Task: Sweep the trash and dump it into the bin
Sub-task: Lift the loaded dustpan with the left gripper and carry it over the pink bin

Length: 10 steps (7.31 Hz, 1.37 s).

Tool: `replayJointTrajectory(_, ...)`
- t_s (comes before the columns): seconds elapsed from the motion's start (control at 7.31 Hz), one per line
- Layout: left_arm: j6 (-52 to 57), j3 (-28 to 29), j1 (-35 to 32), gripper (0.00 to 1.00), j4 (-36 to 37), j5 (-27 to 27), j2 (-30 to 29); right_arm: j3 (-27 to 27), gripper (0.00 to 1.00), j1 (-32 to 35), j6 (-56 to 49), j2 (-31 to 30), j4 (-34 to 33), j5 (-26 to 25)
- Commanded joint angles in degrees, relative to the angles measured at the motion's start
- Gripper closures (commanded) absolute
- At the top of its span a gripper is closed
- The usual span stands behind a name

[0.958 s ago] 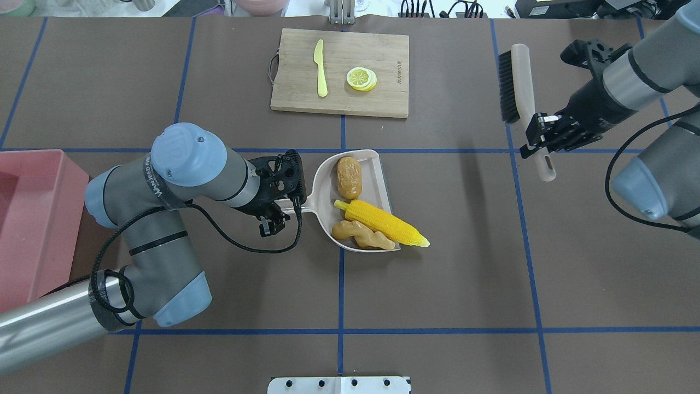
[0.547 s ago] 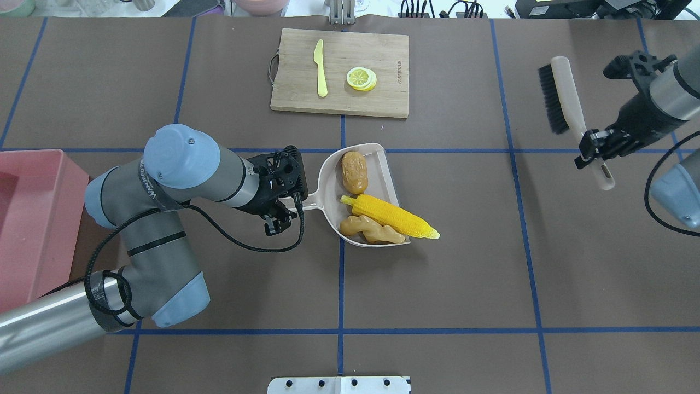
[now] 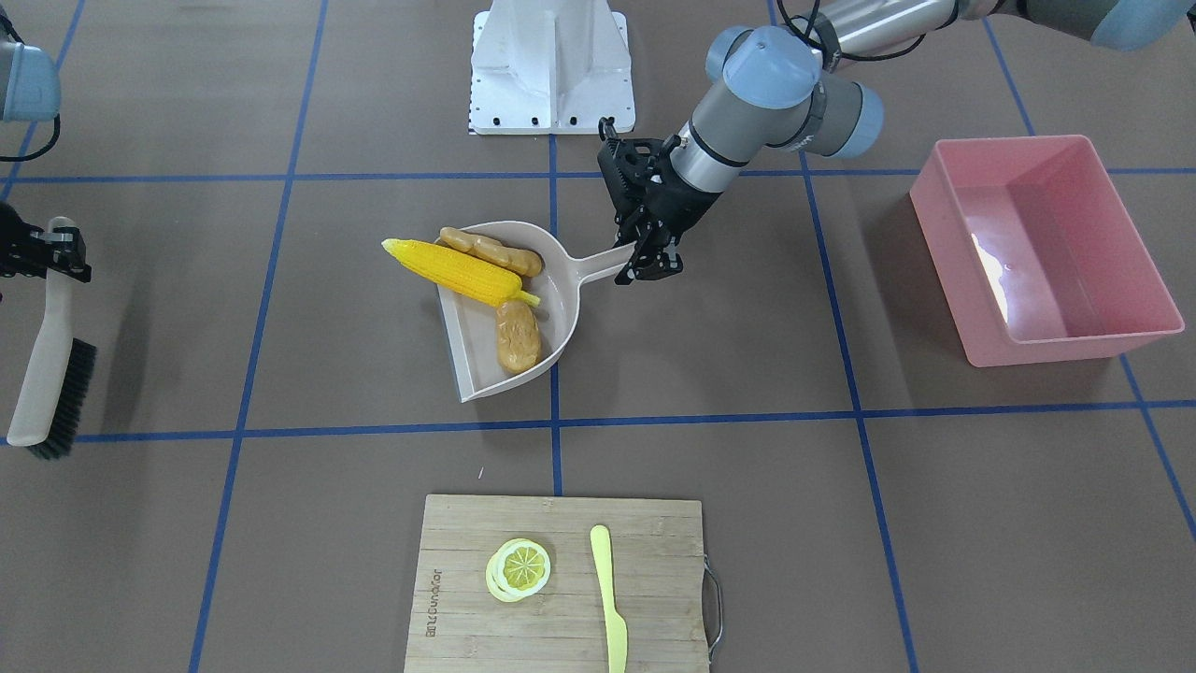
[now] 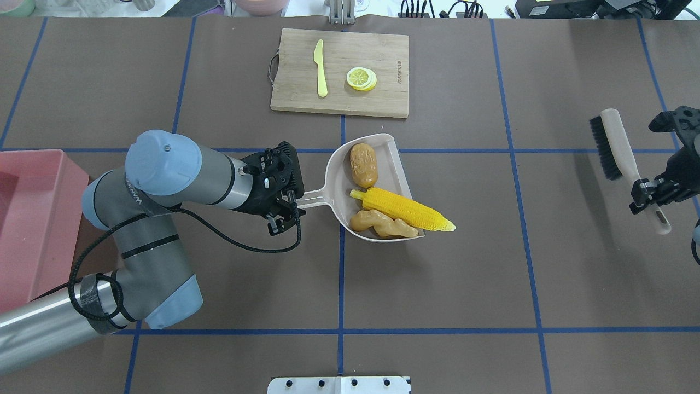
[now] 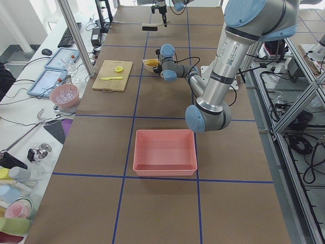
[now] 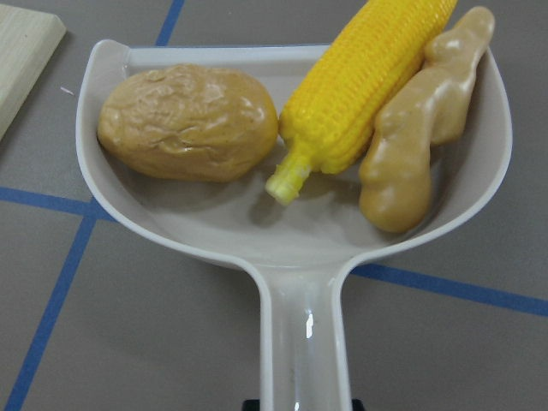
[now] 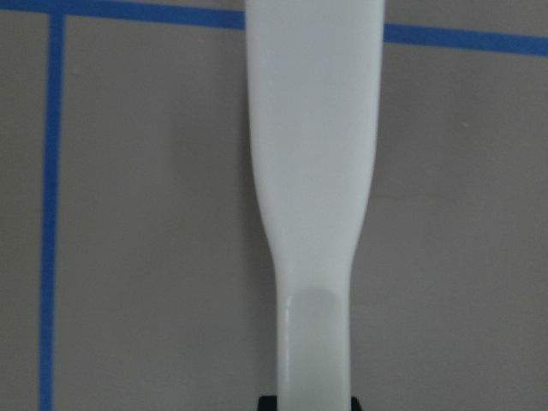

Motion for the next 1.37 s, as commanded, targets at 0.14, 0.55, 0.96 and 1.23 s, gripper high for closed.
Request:
replayJointTrajectory(0.14, -4.3, 0.0, -0.2, 1.0, -14.8, 1.8, 3.5, -3.3, 1.0, -0.4, 0.6, -0.9, 0.3, -0.7)
replayJointTrajectory(0.55, -8.7, -0.5, -0.5, 1.0, -25.2, 6.2, 6.8, -3.8, 0.94, -1.3, 1.0, -0.5, 0.2, -0.5)
replayJointTrajectory(0.96, -8.4, -12.3, -6.8, 1.0, -24.6, 6.1, 16.9, -4.3, 0.76, -2.0, 1.1, -0.3, 0.1, -0.5)
replayJointTrajectory(1.23, -8.3, -22.9, -8.7, 1.0, -16.7, 6.2, 23.3, -4.3, 0.74, -2.1, 1.1, -0.2, 0.2, -0.5)
